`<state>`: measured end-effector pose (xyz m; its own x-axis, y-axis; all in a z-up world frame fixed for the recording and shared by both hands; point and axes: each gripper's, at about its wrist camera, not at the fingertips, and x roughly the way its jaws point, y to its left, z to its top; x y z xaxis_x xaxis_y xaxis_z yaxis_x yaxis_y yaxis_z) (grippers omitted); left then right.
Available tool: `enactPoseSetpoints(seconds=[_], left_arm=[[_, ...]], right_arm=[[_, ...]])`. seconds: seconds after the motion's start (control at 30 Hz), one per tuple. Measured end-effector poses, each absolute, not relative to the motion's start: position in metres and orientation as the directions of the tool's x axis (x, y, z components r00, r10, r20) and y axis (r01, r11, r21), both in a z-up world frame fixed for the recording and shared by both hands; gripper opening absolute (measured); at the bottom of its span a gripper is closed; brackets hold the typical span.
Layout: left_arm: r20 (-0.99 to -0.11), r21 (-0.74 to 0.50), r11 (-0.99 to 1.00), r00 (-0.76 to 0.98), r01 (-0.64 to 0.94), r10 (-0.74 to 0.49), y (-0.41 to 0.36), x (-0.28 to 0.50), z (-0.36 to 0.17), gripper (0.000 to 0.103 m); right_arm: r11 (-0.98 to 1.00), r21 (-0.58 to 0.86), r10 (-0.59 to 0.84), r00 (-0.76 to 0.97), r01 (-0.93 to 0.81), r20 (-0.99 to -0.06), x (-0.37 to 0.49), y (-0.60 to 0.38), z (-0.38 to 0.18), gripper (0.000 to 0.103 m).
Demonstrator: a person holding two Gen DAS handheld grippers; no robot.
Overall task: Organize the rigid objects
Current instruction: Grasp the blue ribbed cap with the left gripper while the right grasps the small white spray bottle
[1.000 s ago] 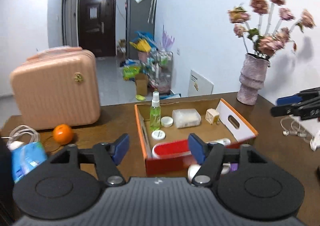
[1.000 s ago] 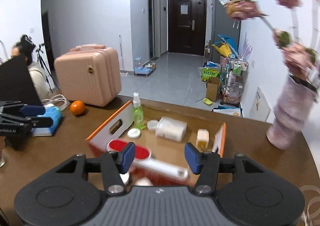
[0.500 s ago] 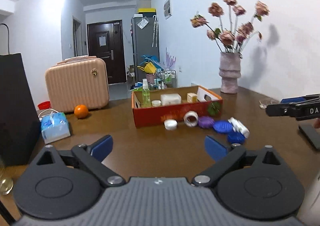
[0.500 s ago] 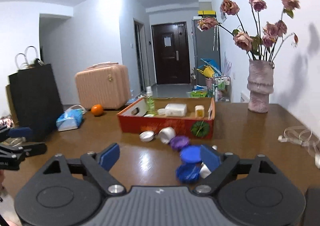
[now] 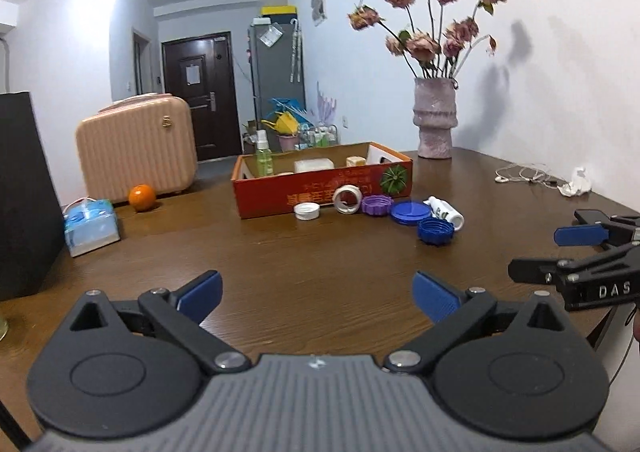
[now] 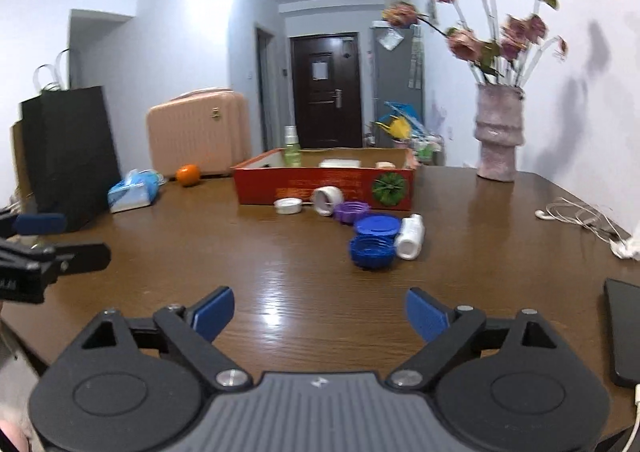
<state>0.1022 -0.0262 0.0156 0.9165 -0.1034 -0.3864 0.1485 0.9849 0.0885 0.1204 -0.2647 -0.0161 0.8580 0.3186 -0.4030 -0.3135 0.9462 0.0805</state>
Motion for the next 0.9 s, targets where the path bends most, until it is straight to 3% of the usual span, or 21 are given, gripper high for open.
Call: enactPoseSetpoints(seconds=[0.37, 0.57, 0.73, 0.77, 0.9], left_arm=[[-0.457, 0.053, 0.968, 0.868, 0.244, -0.194, -0.113, 0.212, -0.009, 0.103], [-0.511, 0.038, 0.955, 0.827, 0.294, -0.234, -0.158, 0.282, -0.03, 0.1], [-0.595, 0.039, 0.952, 0.773, 0.304, -0.222, -0.185, 0.324, -0.051, 0.07], [-0.604, 0.04, 0.952, 0.766, 0.303, -0.219, -0.186, 0.328, -0.054, 0.059], [-0.61, 0.025, 0.95, 0.757, 0.312, -0.233, -0.188, 0.336, -0.059, 0.055]], right_arm=[[0.961, 0.098, 0.273, 0.847, -0.257, -0.456, 0.209, -0.312, -0.024, 0.087], [0.951, 0.161, 0.308, 0.814, -0.263, -0.493, 0.302, -0.337, -0.026, 0.071], [0.929, 0.253, 0.366, 0.76, -0.269, -0.537, 0.375, -0.34, -0.04, 0.052], [0.928, 0.266, 0.369, 0.753, -0.262, -0.544, 0.384, -0.34, -0.044, 0.045], [0.919, 0.3, 0.388, 0.724, -0.256, -0.571, 0.404, -0.341, -0.062, 0.031]])
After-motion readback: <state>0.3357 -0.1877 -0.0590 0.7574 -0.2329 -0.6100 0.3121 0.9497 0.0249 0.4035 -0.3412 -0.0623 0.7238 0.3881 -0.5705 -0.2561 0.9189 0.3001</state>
